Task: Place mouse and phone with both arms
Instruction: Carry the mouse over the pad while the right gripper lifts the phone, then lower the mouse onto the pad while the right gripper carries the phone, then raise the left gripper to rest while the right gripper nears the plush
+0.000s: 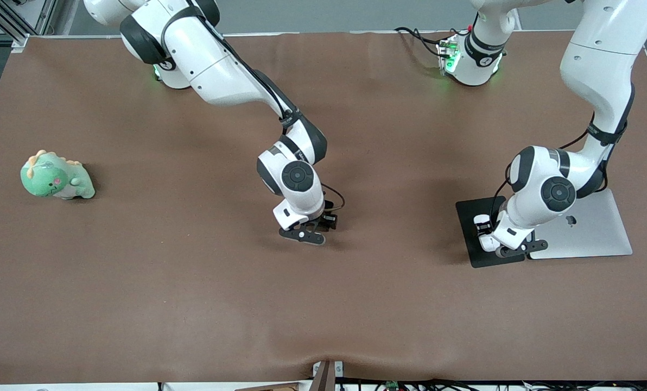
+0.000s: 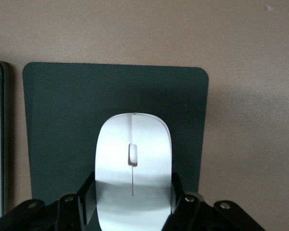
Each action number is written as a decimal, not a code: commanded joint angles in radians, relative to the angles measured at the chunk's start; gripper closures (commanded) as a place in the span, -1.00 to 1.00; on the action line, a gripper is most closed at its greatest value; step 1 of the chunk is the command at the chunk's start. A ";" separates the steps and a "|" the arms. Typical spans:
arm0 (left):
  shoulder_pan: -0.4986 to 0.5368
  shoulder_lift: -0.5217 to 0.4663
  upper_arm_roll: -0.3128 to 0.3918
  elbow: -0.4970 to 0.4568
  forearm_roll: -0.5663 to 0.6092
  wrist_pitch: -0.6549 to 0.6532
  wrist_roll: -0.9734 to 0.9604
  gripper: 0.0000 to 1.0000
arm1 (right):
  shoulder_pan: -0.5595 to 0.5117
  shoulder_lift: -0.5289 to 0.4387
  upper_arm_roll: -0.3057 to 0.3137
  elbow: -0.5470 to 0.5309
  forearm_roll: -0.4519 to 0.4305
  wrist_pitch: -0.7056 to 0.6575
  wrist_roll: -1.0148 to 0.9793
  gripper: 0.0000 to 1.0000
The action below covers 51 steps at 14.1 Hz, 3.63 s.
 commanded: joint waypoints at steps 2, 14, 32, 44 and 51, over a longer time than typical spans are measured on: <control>0.012 0.003 -0.002 -0.010 0.012 0.019 0.020 0.07 | 0.019 0.000 -0.001 0.024 -0.003 -0.052 0.021 0.63; 0.030 0.031 -0.003 0.005 0.095 0.034 0.037 0.07 | -0.194 -0.256 -0.001 -0.119 -0.004 -0.263 -0.329 1.00; 0.028 -0.175 -0.055 0.224 -0.014 -0.392 0.009 -1.00 | -0.689 -0.604 -0.001 -0.566 -0.006 -0.280 -1.071 1.00; 0.030 -0.389 -0.049 0.498 -0.108 -0.849 0.182 -1.00 | -0.926 -0.544 -0.005 -0.724 -0.018 -0.111 -1.228 0.89; -0.025 -0.512 0.021 0.459 -0.186 -0.923 0.291 -1.00 | -0.989 -0.442 -0.007 -0.726 -0.021 -0.039 -1.252 0.88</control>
